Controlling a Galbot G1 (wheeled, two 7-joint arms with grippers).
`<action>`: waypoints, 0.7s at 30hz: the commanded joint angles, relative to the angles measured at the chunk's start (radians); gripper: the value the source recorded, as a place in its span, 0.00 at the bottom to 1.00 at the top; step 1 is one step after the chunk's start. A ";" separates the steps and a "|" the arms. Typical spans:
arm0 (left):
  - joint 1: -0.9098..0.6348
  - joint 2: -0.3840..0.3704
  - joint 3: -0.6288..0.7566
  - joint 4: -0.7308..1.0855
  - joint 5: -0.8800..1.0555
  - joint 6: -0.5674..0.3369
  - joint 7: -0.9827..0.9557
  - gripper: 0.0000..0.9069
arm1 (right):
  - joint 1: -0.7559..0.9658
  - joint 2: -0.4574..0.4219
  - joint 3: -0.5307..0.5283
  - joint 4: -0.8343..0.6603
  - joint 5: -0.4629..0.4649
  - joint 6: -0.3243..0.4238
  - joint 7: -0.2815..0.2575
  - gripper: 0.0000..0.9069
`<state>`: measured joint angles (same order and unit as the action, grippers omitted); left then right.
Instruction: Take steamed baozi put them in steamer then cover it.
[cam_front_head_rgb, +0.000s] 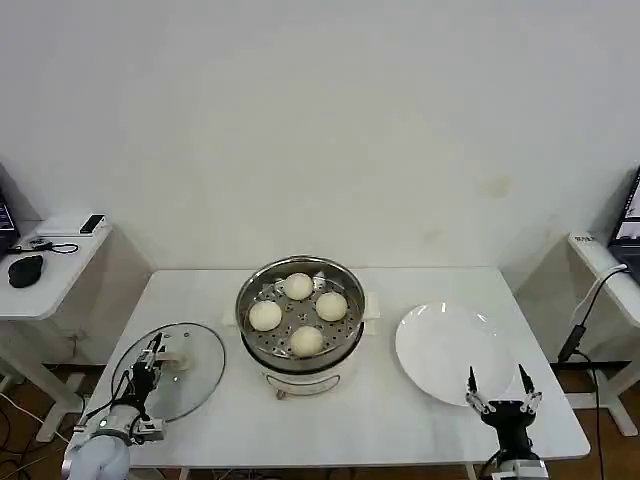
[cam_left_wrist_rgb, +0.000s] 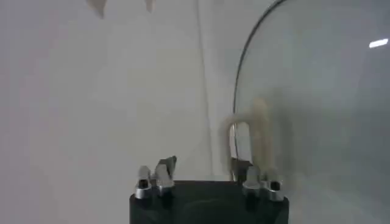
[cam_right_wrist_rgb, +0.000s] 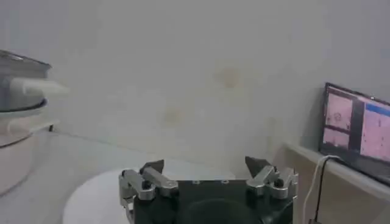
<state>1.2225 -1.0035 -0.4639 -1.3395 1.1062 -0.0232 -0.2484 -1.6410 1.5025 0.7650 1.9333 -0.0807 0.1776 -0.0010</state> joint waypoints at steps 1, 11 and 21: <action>-0.025 0.000 0.002 0.031 0.005 -0.015 0.008 0.00 | -0.003 0.004 -0.012 -0.001 -0.004 0.000 -0.001 1.00; 0.039 -0.019 -0.057 -0.080 -0.001 -0.011 -0.033 0.00 | -0.019 -0.002 -0.012 0.025 -0.005 -0.004 -0.002 1.00; 0.229 -0.027 -0.168 -0.435 -0.096 0.203 0.074 0.00 | -0.029 -0.032 -0.017 0.023 -0.010 0.003 -0.008 1.00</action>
<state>1.3053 -1.0308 -0.5419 -1.4840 1.0699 0.0267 -0.2406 -1.6636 1.4880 0.7481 1.9507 -0.0916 0.1785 -0.0080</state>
